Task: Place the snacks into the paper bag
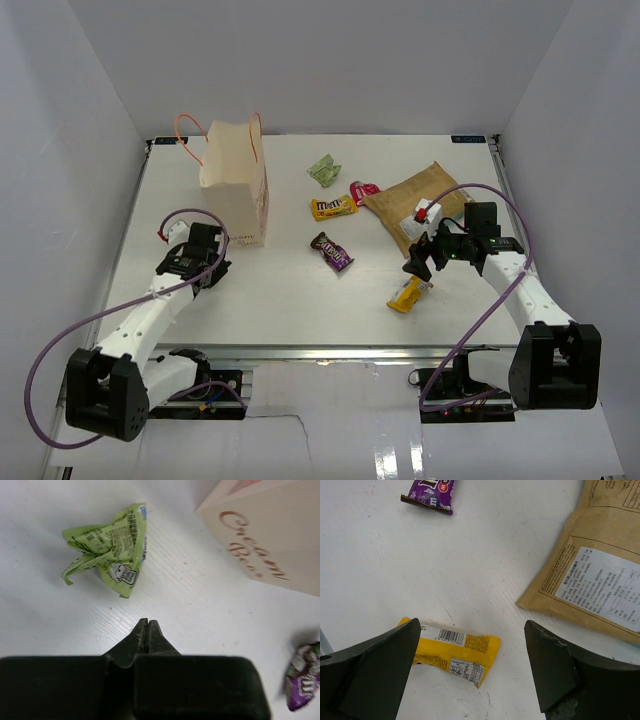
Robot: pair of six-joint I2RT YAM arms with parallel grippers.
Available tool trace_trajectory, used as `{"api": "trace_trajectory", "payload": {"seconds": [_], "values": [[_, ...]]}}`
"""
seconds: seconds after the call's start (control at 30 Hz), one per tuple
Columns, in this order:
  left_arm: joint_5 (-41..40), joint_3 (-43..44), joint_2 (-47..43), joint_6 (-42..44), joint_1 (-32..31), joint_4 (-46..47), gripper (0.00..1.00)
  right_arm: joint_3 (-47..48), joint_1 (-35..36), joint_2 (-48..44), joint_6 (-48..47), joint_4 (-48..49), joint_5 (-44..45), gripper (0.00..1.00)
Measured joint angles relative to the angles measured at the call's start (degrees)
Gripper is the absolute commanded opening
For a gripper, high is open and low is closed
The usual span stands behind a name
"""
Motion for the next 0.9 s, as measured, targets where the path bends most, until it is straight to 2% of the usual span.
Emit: {"api": "trace_trajectory", "payload": {"seconds": [0.03,0.07,0.13,0.17,0.2,0.23,0.37,0.53,0.57,0.6,0.73,0.8,0.83,0.9], "values": [[-0.02,0.02,-2.23,0.11,-0.02,0.0,0.0,0.0,0.0,0.0,-0.04,0.0,-0.02,0.9],[-0.09,0.61,-4.63,0.81,-0.04,-0.72,0.13,0.0,0.0,0.0,-0.13,0.0,-0.07,0.9],[-0.7,2.84,-6.84,2.1,-0.04,-2.45,0.45,0.0,0.02,0.02,-0.26,0.0,-0.17,0.9],[-1.46,4.33,-6.93,2.97,-0.04,-3.41,0.79,0.0,0.0,0.04,-0.31,0.0,-0.22,0.9],[-2.67,6.14,-6.45,3.76,-0.04,-4.46,0.91,0.0,0.0,0.07,-0.39,0.0,-0.28,0.9],[-3.87,8.15,-5.31,4.07,0.13,-5.42,0.98,0.0,0.0,0.07,-0.42,0.0,-0.35,0.9],[-5.9,12.57,1.86,6.67,2.89,-8.02,0.98,-0.02,0.0,0.07,-0.44,0.0,-0.35,0.9],[-3.45,10.08,8.9,11.13,8.79,-7.61,0.97,-0.31,0.0,0.07,-0.52,0.07,0.04,0.9],[-2.49,9.16,9.18,12.07,9.92,-7.28,0.94,-0.55,0.0,0.07,-0.59,0.07,0.11,0.9],[-1.64,8.44,9.33,12.94,11.02,-6.75,0.84,-0.72,0.0,0.07,-0.61,0.0,0.17,0.9],[1.38,7.74,12.0,15.69,13.4,-3.63,0.62,-0.85,0.02,0.07,-0.66,-0.02,0.33,0.9],[2.62,7.74,14.1,16.41,13.4,-2.12,0.56,-0.85,0.0,0.07,-0.66,0.0,0.31,0.9],[3.23,7.74,14.95,16.76,13.4,-1.44,0.51,-0.85,0.0,0.07,-0.66,-0.02,0.31,0.9],[3.82,7.65,15.74,17.25,13.35,-0.42,0.47,-0.85,0.0,0.07,-0.66,-0.02,0.28,0.9]]}}
